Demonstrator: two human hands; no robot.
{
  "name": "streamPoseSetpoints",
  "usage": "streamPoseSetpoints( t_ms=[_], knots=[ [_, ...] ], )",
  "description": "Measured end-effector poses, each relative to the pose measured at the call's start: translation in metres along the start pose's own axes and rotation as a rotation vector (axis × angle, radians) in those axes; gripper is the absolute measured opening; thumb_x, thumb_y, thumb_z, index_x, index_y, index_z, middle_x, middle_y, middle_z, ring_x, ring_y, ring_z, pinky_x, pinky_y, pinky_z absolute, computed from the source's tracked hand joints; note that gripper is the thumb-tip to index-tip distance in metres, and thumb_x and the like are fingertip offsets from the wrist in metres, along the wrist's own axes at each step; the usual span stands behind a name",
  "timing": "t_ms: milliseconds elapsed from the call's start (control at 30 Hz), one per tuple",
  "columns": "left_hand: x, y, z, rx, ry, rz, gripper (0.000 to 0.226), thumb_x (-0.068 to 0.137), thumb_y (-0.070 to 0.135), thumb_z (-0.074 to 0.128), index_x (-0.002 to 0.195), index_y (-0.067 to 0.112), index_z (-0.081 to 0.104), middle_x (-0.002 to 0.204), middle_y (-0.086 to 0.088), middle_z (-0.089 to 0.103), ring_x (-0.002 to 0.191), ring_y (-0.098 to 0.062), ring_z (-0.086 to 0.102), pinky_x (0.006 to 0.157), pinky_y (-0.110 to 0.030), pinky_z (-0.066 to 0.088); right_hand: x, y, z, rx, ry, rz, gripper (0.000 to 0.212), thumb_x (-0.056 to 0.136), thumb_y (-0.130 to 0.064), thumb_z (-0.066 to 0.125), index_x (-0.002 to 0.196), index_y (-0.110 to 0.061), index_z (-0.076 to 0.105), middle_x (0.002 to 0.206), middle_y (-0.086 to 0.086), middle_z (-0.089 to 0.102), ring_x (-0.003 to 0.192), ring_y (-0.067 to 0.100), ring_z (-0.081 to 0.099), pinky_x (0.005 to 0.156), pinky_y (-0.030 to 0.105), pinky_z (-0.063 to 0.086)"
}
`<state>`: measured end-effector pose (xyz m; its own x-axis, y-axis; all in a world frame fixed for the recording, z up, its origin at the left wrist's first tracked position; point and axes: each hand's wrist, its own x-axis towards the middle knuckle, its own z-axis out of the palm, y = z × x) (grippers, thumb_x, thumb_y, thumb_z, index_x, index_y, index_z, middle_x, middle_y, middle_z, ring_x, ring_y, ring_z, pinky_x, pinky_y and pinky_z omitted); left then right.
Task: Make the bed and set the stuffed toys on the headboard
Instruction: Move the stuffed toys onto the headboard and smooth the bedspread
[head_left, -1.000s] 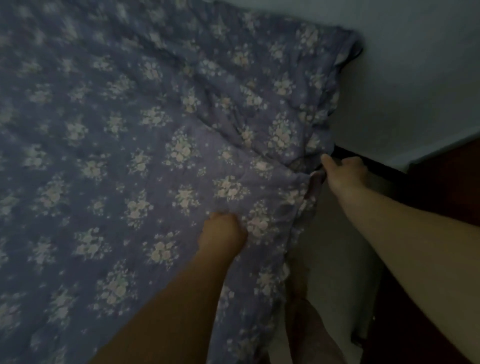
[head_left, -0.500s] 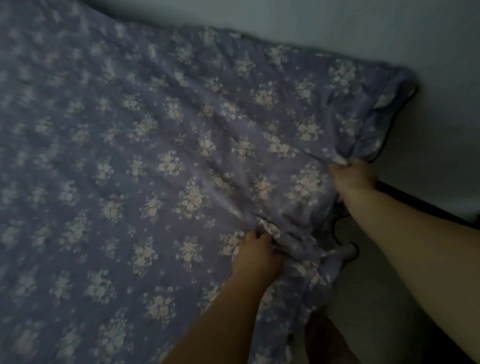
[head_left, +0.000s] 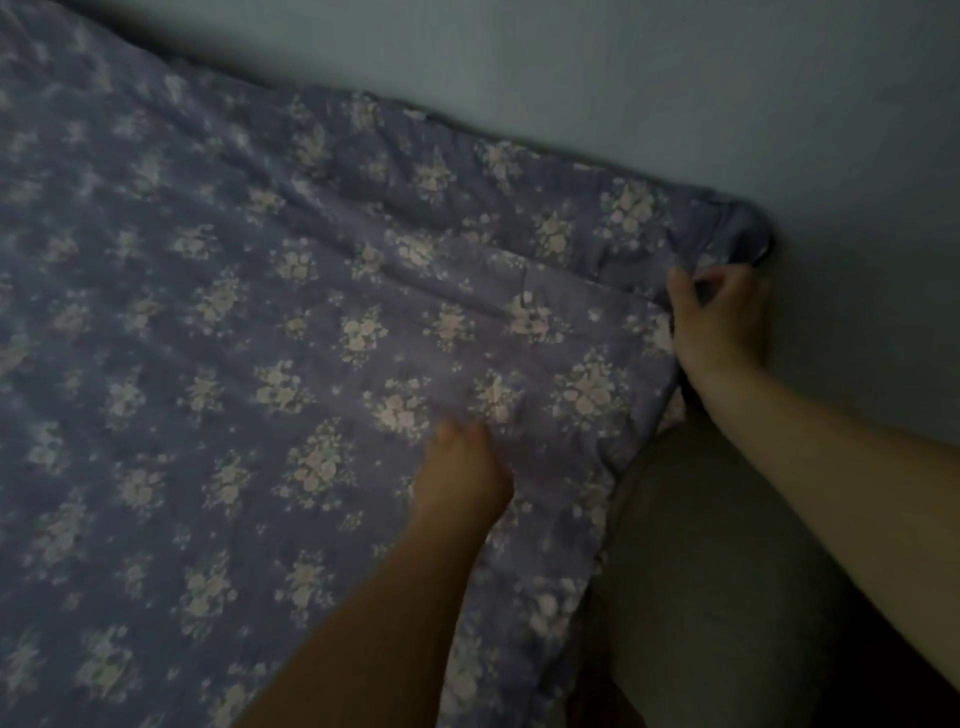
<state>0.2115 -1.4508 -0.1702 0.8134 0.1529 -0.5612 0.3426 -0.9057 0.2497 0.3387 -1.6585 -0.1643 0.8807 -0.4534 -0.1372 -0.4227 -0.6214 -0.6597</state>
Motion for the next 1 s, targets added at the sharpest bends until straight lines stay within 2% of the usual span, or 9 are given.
streamPoseSetpoints(
  t_ms=[67, 167, 300, 400, 500, 667, 800, 900, 1000],
  knots=[
    [0.014, 0.017, -0.007, -0.098, 0.007, 0.044, 0.055, 0.088, 0.026, 0.056, 0.139, 0.023, 0.035, 0.144, -0.011, 0.027, 0.126, -0.035, 0.039, 0.104, -0.041, 0.037, 0.020, -0.013, 0.002, -0.125, -0.030, -0.130, 0.037, 0.093, -0.032, 0.052, 0.120, -0.008, 0.053, 0.131, 0.018, 0.046, 0.116, 0.036, 0.049, 0.098, 0.045, 0.042],
    [0.034, 0.038, -0.002, -0.105, -0.188, 0.043, 0.069, 0.085, 0.038, 0.060, 0.143, 0.041, 0.023, 0.155, -0.011, 0.006, 0.138, -0.041, 0.022, 0.112, -0.051, 0.029, 0.051, -0.022, 0.014, -0.318, -0.100, -0.286, 0.037, 0.093, -0.025, 0.052, 0.123, -0.003, 0.051, 0.134, 0.022, 0.046, 0.123, 0.038, 0.044, 0.102, 0.048, 0.038],
    [0.041, 0.038, 0.013, 0.026, -0.306, 0.052, 0.073, 0.084, 0.052, 0.057, 0.143, 0.049, 0.015, 0.157, -0.014, -0.011, 0.141, -0.047, -0.004, 0.114, -0.060, 0.017, 0.069, -0.029, 0.026, -0.472, -0.282, -0.171, 0.077, 0.084, -0.036, 0.068, 0.140, -0.001, 0.029, 0.142, 0.024, 0.039, 0.128, 0.039, 0.042, 0.099, 0.048, 0.039],
    [0.052, 0.037, 0.008, 0.102, -0.377, 0.073, 0.081, 0.080, 0.051, 0.061, 0.145, 0.045, 0.014, 0.155, -0.022, -0.007, 0.142, -0.048, -0.002, 0.114, -0.058, 0.017, 0.082, -0.032, 0.032, -0.668, -0.246, -0.319, 0.041, 0.089, -0.033, 0.061, 0.122, -0.009, 0.056, 0.124, 0.021, 0.057, 0.116, 0.038, 0.054, 0.096, 0.046, 0.043],
    [0.057, 0.039, -0.003, 0.104, -0.430, 0.100, 0.080, 0.080, 0.048, 0.065, 0.146, 0.040, 0.021, 0.154, -0.022, -0.002, 0.140, -0.048, 0.009, 0.117, -0.052, 0.018, 0.082, -0.045, 0.025, -0.578, -0.156, -0.350, 0.022, 0.092, -0.028, 0.052, 0.104, -0.015, 0.064, 0.111, 0.020, 0.064, 0.105, 0.039, 0.059, 0.097, 0.045, 0.040],
    [0.056, 0.040, -0.007, 0.130, -0.450, 0.099, 0.085, 0.076, 0.050, 0.068, 0.145, 0.042, 0.019, 0.153, -0.021, -0.003, 0.140, -0.049, 0.010, 0.116, -0.050, 0.020, 0.079, -0.077, -0.008, -0.167, 0.122, -0.138, 0.028, 0.093, -0.031, 0.042, 0.115, -0.018, 0.055, 0.119, 0.018, 0.059, 0.108, 0.039, 0.056, 0.092, 0.046, 0.040],
    [0.056, 0.040, -0.008, 0.111, -0.465, 0.093, 0.087, 0.075, 0.050, 0.069, 0.145, 0.043, 0.017, 0.152, -0.022, -0.002, 0.138, -0.052, 0.010, 0.114, -0.053, 0.024, 0.090, -0.082, -0.004, 0.199, 0.286, -0.143, 0.020, 0.079, -0.048, 0.029, 0.091, -0.036, 0.041, 0.092, 0.007, 0.065, 0.083, 0.036, 0.065, 0.079, 0.055, 0.050],
    [0.052, 0.041, -0.010, 0.100, -0.467, 0.087, 0.091, 0.074, 0.051, 0.070, 0.145, 0.044, 0.014, 0.153, -0.020, -0.008, 0.137, -0.056, 0.003, 0.112, -0.059, 0.024, 0.076, -0.071, 0.003, 0.261, 0.233, -0.159, 0.019, 0.091, -0.024, 0.037, 0.106, -0.016, 0.046, 0.099, 0.015, 0.061, 0.090, 0.034, 0.063, 0.081, 0.049, 0.048],
    [0.047, 0.043, -0.011, 0.116, -0.465, 0.093, 0.094, 0.075, 0.054, 0.068, 0.147, 0.043, 0.009, 0.154, -0.022, -0.011, 0.136, -0.058, -0.002, 0.112, -0.061, 0.020, 0.065, -0.047, 0.024, -0.112, -0.038, -0.049, 0.035, 0.093, -0.014, 0.042, 0.128, -0.010, 0.039, 0.128, 0.023, 0.052, 0.114, 0.039, 0.051, 0.092, 0.044, 0.043]
  ],
)
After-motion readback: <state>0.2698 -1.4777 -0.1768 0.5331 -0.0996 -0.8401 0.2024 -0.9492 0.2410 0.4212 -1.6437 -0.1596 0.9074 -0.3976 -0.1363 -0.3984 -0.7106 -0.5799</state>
